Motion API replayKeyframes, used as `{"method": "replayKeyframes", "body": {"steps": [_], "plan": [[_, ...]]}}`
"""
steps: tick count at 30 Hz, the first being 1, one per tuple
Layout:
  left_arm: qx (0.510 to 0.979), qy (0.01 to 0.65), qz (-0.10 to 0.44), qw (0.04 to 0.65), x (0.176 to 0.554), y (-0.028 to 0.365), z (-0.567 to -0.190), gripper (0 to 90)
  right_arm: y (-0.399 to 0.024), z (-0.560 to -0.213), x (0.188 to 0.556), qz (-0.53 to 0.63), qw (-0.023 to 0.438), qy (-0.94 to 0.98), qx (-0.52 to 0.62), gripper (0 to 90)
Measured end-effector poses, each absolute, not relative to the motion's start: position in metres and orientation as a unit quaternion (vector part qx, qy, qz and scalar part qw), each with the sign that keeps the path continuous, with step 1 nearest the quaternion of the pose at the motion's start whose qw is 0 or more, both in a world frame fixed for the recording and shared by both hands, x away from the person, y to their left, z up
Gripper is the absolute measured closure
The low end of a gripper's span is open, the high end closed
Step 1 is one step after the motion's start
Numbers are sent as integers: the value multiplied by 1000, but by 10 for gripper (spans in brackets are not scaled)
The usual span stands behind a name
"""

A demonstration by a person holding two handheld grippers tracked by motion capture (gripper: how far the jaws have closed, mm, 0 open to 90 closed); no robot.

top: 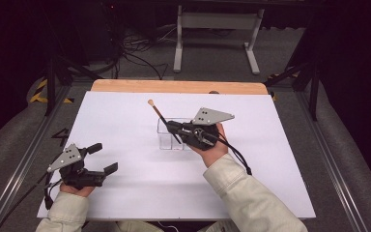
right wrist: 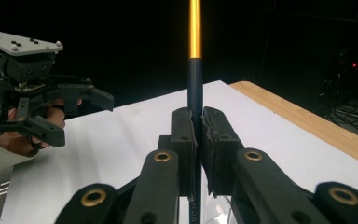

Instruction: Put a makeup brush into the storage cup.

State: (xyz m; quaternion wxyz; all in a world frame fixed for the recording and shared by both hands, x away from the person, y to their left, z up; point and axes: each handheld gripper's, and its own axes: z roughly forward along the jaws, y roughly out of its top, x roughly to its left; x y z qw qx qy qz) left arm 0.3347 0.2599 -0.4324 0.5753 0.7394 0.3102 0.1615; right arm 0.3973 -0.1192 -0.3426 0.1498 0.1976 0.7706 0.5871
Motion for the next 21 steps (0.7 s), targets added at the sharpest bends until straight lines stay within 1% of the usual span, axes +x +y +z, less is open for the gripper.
{"method": "replayKeyframes", "body": {"steps": [9,14,19,21], "plan": [[740,311,161,575,335,260,-433,40,-125,-347,399,609,170,746,210,837],[740,311,160,575,335,260,-433,40,-127,-348,401,619,172,735,218,837],[740,311,160,575,335,260,-433,40,-126,-349,403,628,198,720,218,837],[739,312,159,576,335,260,-433,40,-125,-350,404,629,201,719,218,837]]}}
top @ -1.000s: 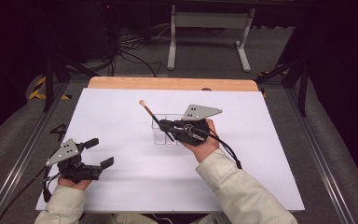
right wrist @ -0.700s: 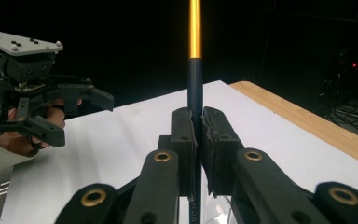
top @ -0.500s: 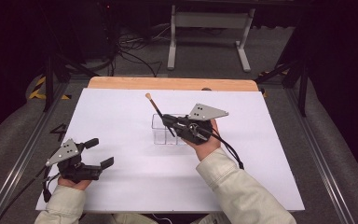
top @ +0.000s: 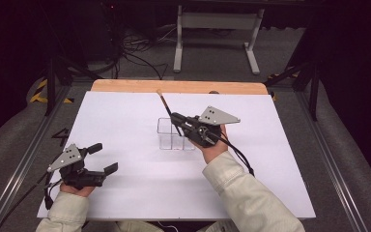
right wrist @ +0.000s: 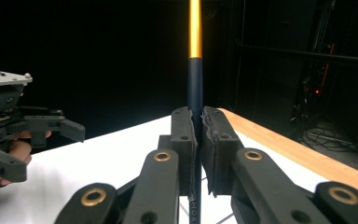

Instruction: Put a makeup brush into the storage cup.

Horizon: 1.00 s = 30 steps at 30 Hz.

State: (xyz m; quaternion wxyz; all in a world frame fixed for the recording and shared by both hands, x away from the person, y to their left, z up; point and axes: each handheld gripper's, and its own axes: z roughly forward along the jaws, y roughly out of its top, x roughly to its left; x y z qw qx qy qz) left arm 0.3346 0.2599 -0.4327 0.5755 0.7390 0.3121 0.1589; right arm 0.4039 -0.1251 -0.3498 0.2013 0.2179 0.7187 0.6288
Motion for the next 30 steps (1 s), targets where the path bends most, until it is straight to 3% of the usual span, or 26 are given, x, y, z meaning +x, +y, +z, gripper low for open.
{"method": "replayKeyframes", "body": {"steps": [30], "plan": [[740,312,157,576,335,259,-433,40,-126,-377,430,628,219,696,270,837]]}}
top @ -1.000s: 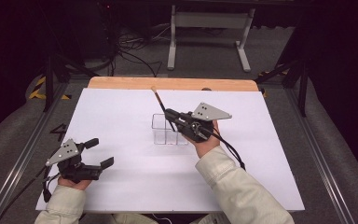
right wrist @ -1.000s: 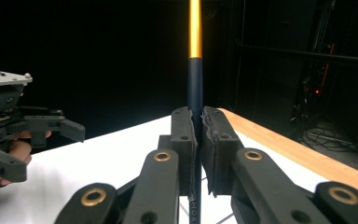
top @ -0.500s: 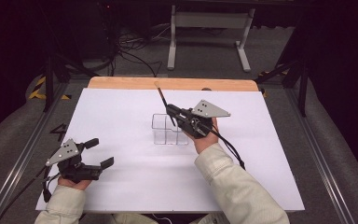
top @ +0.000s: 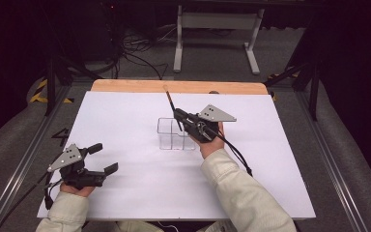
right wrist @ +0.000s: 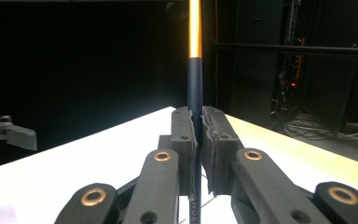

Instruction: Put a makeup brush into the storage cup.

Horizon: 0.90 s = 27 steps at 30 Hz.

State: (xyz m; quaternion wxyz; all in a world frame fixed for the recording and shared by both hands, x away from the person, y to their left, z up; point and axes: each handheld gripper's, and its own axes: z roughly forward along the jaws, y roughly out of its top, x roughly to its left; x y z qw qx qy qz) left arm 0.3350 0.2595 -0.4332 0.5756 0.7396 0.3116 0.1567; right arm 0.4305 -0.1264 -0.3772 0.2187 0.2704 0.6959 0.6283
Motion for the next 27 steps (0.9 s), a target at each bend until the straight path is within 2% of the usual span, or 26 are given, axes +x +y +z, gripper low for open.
{"method": "replayKeyframes", "body": {"steps": [27], "plan": [[739,311,157,576,334,260,-433,40,-122,-398,439,587,217,720,300,835]]}}
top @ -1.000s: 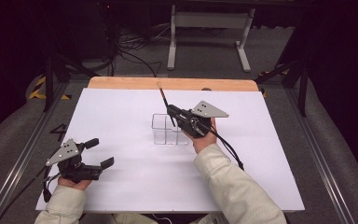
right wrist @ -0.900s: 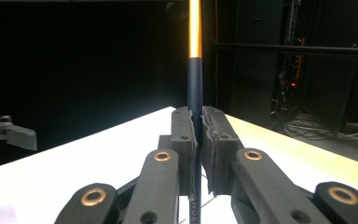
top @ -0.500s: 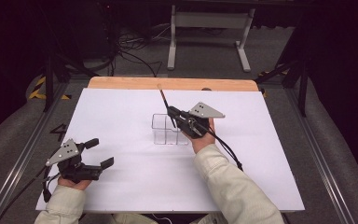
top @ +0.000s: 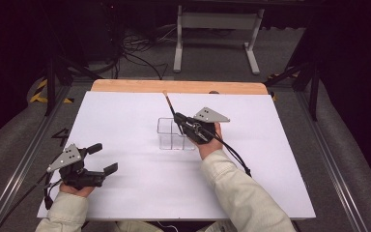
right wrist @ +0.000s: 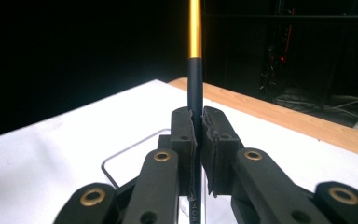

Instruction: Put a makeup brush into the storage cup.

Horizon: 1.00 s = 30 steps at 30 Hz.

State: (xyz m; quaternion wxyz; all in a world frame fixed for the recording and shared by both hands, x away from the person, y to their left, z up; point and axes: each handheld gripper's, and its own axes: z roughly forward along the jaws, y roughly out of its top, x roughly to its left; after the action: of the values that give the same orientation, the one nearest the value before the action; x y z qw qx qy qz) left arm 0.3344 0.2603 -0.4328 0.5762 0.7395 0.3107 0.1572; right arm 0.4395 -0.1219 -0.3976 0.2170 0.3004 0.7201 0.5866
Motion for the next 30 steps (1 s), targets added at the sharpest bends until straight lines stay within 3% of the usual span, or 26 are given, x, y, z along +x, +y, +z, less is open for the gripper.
{"method": "replayKeyframes", "body": {"steps": [30], "plan": [[740,311,156,575,335,260,-433,41,-121,-409,444,573,183,726,334,832]]}}
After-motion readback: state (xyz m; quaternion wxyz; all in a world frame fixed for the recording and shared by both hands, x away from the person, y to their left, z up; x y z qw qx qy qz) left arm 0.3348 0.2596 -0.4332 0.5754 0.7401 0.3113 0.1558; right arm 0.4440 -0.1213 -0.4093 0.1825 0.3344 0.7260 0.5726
